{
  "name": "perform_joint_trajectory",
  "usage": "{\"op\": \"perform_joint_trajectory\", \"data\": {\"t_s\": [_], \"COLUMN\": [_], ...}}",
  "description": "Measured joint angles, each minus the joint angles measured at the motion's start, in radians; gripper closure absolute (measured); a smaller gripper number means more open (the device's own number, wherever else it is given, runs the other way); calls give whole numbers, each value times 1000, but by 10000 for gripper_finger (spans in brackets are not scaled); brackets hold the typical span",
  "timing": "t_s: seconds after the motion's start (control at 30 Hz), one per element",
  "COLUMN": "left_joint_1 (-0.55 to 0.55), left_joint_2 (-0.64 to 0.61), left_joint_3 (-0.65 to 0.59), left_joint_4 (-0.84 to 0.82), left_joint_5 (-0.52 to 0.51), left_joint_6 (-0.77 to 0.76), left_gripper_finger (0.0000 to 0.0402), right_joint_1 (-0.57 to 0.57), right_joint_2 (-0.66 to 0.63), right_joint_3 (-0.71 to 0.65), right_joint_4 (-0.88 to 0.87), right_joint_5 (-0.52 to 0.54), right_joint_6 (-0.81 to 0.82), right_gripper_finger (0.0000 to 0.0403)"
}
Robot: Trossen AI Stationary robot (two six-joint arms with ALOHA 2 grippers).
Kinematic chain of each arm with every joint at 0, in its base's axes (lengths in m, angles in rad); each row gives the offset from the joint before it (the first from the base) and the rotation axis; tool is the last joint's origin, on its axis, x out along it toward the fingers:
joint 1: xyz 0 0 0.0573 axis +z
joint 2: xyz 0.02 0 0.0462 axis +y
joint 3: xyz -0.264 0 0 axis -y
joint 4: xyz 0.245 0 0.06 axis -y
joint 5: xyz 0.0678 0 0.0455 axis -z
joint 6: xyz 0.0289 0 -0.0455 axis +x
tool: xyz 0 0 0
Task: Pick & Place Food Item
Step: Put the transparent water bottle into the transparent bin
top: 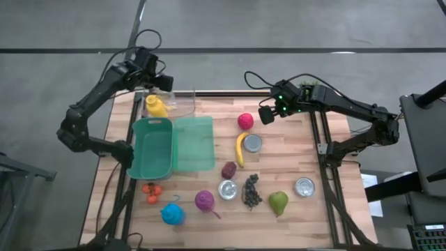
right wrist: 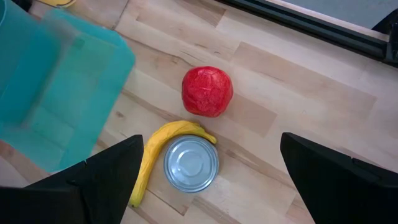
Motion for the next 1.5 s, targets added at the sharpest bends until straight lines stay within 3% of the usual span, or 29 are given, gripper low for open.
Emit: {"op": "perform_joint_trajectory", "data": {"t_s": [0.27,1.07,1.5], "left_joint_1": [51,49,48], "left_joint_2": [-6,60,47], "left_joint_3": [-20,-21,-114], "left_joint_4": [0,22,137], "left_joint_5": [26,8,-4], "left_joint_6": [32,29,17], "left_gripper_finger": [102,102,102], "right_joint_1": [0,0,0], "right_joint_2": [0,0,0], "right_joint_3": [0,0,0], "right_joint_4": [0,0,0], "right_joint_5": [0,0,0], "right_joint_6": [0,0,0], "right_gripper_finger": [25,25,25]}}
